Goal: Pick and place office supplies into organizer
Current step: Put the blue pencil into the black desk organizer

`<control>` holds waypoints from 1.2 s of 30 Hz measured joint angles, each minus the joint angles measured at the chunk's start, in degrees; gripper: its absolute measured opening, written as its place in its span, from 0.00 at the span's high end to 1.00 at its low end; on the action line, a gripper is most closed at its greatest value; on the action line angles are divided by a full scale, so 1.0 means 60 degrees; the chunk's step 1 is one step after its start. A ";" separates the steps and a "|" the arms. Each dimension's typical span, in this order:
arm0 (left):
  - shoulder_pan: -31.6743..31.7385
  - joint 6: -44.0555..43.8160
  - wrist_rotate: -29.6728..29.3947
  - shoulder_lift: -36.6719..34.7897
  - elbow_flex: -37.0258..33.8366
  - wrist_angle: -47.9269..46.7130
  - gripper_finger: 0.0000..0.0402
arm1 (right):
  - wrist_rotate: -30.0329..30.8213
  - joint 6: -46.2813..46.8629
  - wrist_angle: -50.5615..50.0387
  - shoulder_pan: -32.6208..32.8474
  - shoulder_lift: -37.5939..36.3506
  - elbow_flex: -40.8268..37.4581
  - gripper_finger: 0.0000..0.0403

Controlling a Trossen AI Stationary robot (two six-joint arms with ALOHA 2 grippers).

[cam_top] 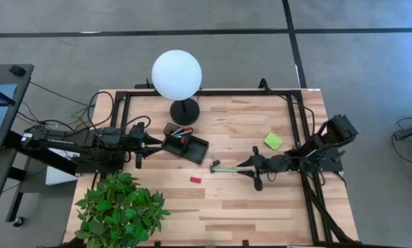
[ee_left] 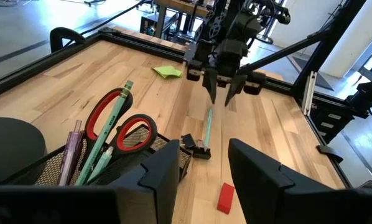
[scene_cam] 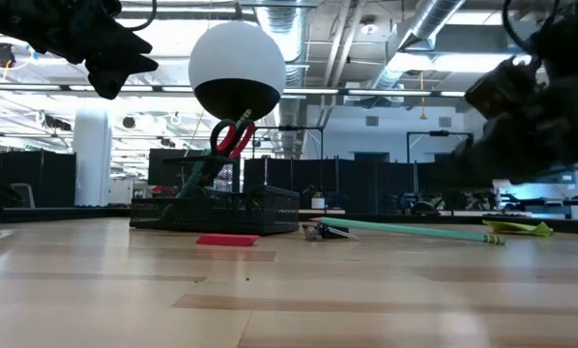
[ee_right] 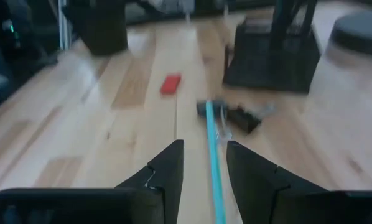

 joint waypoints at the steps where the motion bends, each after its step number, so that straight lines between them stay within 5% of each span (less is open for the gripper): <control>1: -0.0003 0.0020 -0.0004 0.0000 0.0000 -0.0002 0.67 | 0.0099 -0.0069 0.0272 0.0029 0.0000 -0.0047 0.71; 9: 0.0000 0.0051 -0.0018 -0.0001 0.0000 -0.0002 0.67 | 0.0174 -0.0310 0.1050 0.0033 0.0272 -0.0030 0.71; 17: -0.0002 0.0055 -0.0051 0.0003 -0.0004 0.0041 0.67 | 0.0127 -0.0994 0.3724 -0.0256 0.3121 0.0855 0.71; 23: -0.0003 -0.0007 -0.0018 0.0003 -0.0004 -0.0002 0.67 | 0.0134 0.0235 0.3763 -0.0357 0.3723 0.0324 0.71; 30: -0.0004 0.0077 -0.0062 -0.0001 -0.0004 0.0001 0.67 | 0.0034 -0.0749 0.3778 0.0037 0.3414 0.0425 0.71; 36: -0.0003 -0.0013 -0.0066 0.0002 -0.0004 -0.0001 0.67 | 0.0138 -0.0468 0.3748 0.0144 0.4531 0.0836 0.71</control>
